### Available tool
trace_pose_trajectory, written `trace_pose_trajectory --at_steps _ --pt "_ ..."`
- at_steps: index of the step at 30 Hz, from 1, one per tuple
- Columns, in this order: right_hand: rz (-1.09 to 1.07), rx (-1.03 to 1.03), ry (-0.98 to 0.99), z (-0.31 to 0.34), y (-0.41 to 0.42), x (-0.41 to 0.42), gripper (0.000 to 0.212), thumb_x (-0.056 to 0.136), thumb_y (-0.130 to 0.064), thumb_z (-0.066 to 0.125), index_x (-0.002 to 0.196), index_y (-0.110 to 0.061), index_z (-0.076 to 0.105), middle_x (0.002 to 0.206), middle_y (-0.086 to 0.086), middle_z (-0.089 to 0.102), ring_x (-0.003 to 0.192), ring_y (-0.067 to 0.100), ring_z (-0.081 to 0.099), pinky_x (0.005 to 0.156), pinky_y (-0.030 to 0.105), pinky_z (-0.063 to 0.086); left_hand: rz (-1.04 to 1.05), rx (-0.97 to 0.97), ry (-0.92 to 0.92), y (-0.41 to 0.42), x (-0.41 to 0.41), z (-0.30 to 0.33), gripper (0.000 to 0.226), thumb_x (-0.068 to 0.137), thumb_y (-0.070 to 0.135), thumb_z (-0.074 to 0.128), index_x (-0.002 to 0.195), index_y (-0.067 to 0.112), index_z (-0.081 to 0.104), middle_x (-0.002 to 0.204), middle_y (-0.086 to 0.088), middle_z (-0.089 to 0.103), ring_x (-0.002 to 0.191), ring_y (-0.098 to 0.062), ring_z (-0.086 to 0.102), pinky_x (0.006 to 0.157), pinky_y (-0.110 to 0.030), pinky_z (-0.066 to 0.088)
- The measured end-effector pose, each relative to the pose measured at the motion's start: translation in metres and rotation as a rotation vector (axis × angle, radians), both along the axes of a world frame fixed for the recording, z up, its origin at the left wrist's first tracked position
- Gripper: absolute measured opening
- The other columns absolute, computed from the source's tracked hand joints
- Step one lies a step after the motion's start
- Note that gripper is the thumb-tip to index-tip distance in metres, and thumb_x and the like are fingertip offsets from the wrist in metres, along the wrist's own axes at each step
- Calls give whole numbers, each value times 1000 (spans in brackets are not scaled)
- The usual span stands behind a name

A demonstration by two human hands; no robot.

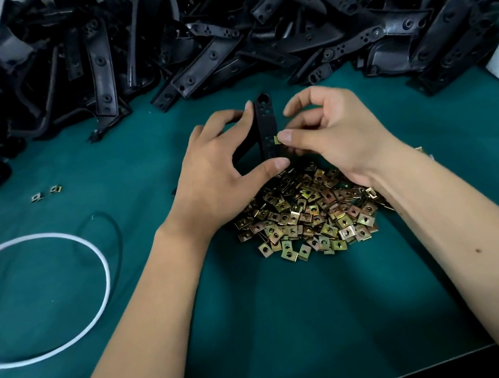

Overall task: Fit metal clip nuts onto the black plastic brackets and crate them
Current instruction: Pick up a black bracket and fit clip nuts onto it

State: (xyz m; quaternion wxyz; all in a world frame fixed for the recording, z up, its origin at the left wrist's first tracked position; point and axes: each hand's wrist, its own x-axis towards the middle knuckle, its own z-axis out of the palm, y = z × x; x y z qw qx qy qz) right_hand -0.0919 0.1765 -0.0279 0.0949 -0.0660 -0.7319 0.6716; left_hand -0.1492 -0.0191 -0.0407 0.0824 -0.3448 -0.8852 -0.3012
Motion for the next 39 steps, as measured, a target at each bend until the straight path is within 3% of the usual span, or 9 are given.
trace_pose_trajectory --at_steps 14,17,20,23,26,29,32,36,39 --pt "-76 -21 82 -6 -8 -3 23 90 -8 77 109 -6 64 79 9 77 66 18 71 66 27 58 77 39 35 7 -2 -1 95 79 76 60 156 23 44 141 3 52 128 -24 47 109 -32 39" --pt "-107 303 114 -7 -4 -5 8 96 -16 71 102 -11 70 80 3 76 72 14 73 66 27 57 202 16 67 1 -10 -3 95 81 77 61 156 22 43 141 -1 53 126 -27 48 108 -34 40" --pt "-20 752 121 -8 2 -4 10 92 -30 75 88 -21 78 80 -13 72 75 -2 64 71 11 45 335 92 8 -11 -18 -3 95 83 76 63 156 20 43 137 -5 56 125 -29 51 108 -43 44" --pt "143 889 56 -6 1 -2 14 84 -39 82 81 -26 77 77 -16 69 74 -5 60 64 7 37 397 139 -30 -18 -22 -2 92 83 76 61 156 22 44 133 -6 58 124 -29 52 106 -44 45" --pt "168 883 61 -9 -2 -3 12 81 -28 86 81 -25 75 74 -16 67 73 -7 60 62 6 38 417 127 -50 -20 -23 -1 83 84 77 60 149 26 51 129 -4 58 121 -27 53 103 -44 47" --pt "87 838 79 -12 -3 -3 15 84 -22 84 81 -24 70 73 -16 65 70 -3 61 64 11 43 441 158 -71 -21 -23 1 77 86 75 60 141 21 57 123 -4 59 116 -26 54 100 -44 48" --pt "52 835 91 -13 -3 -3 13 89 -22 79 83 -22 67 75 -11 67 71 5 62 68 29 51 448 202 -96 -22 -22 3 75 88 71 62 137 14 59 121 -7 60 115 -26 55 99 -43 48" --pt "100 852 92 -13 -6 -4 6 95 -17 73 100 -19 72 82 -11 70 74 2 61 73 28 49 452 202 -98 -21 -21 4 74 89 69 62 136 11 59 120 -8 61 115 -25 55 99 -40 47" --pt "111 853 96 -13 -10 -3 5 96 -17 71 94 -19 75 87 -9 72 82 7 66 82 37 56 457 211 -94 -21 -21 5 74 90 69 61 137 12 59 119 -7 61 115 -23 54 98 -36 46"
